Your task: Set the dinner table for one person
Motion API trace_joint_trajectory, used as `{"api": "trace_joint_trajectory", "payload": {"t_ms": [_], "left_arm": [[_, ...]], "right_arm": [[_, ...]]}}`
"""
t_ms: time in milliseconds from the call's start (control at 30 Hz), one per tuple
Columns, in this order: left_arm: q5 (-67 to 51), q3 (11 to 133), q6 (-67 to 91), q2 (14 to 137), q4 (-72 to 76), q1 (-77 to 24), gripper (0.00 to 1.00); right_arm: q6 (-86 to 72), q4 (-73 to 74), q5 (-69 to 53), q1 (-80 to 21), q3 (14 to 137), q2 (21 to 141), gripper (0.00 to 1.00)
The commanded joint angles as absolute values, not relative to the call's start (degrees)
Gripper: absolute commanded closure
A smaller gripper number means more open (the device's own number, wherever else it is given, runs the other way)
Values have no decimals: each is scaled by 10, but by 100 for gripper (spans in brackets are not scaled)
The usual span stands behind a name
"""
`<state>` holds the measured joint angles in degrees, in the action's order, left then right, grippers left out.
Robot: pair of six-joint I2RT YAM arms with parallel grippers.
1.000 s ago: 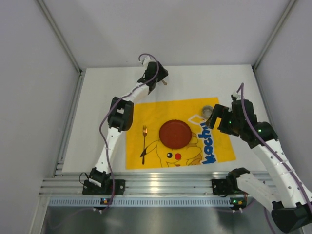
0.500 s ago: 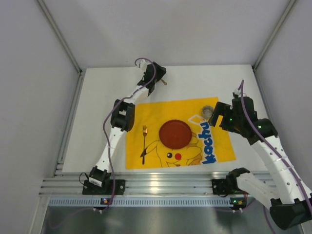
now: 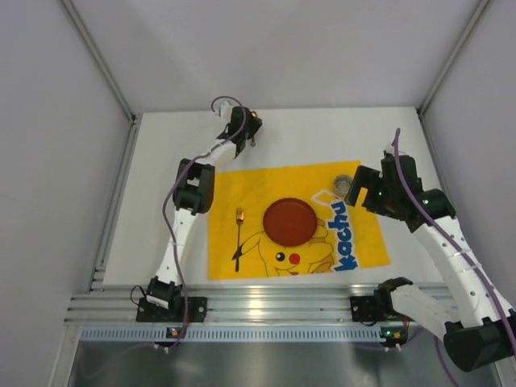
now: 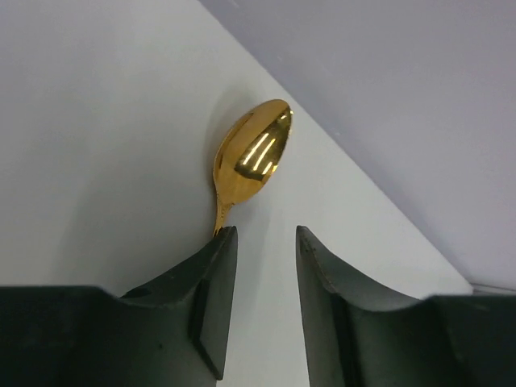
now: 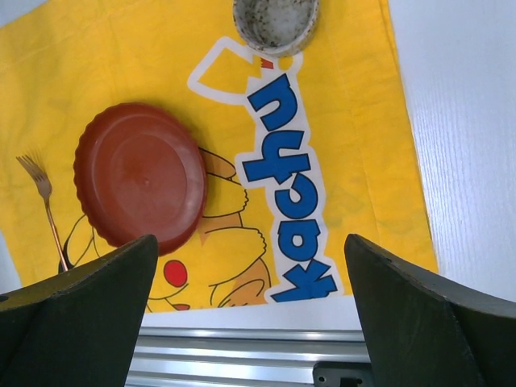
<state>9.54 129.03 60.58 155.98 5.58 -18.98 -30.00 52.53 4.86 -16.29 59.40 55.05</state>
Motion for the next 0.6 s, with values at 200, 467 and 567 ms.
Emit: {"api": "trace_joint_trajectory", "payload": {"t_ms": [200, 467, 567], "left_arm": [[15, 1058, 466, 1365, -109, -147, 62], [-12, 1003, 319, 1227, -33, -148, 57], [16, 1082, 317, 1278, -40, -135, 52]], "right_arm": [[-307, 513, 31, -157, 599, 522, 0], [-329, 479, 9, -157, 563, 500, 0], [-335, 475, 4, -158, 557, 498, 0]]}}
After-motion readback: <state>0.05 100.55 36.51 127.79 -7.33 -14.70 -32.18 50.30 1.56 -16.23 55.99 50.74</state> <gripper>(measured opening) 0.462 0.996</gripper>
